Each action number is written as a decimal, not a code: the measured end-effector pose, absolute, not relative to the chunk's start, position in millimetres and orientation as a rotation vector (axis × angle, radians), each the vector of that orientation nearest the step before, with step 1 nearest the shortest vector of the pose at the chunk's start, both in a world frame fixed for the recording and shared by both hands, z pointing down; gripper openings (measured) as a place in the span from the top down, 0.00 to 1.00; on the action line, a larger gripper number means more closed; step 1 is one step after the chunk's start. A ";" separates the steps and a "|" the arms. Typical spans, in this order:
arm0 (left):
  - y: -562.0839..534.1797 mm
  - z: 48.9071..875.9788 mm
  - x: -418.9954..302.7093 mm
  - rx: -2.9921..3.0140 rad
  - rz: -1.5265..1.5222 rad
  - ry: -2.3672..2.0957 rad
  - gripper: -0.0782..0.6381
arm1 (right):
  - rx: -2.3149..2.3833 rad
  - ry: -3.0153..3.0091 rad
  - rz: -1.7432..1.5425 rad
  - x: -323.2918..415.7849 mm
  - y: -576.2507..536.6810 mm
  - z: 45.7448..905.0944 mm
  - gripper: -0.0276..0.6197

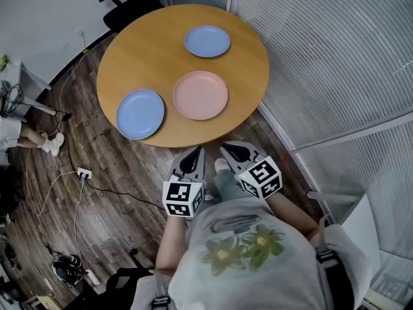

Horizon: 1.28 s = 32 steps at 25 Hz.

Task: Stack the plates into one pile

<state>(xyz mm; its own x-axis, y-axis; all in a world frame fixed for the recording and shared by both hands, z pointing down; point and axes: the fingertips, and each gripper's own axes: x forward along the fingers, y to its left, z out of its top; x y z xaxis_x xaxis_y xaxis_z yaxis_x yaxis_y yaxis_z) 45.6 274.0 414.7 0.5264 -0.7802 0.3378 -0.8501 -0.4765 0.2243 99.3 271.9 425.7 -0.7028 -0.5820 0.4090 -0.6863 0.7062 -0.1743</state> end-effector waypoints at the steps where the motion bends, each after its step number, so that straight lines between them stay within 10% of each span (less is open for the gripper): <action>1: 262.7 413.1 45.7 2.397 0.270 -1.358 0.87 | 0.985 -2.596 0.448 99.9 259.5 423.4 0.89; 32: 82.7 458.8 53.2 2.095 0.428 -1.637 0.87 | 0.854 -2.524 0.485 155.0 50.7 467.2 0.89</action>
<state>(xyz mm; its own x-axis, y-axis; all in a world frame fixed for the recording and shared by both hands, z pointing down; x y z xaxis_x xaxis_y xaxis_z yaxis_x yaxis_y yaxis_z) 53.2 82.7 458.8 0.2496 -0.8300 0.4988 -0.9679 -0.1984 0.1542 155.0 50.7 467.2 -0.7180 -0.4853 0.4990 -0.6356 0.7493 -0.1857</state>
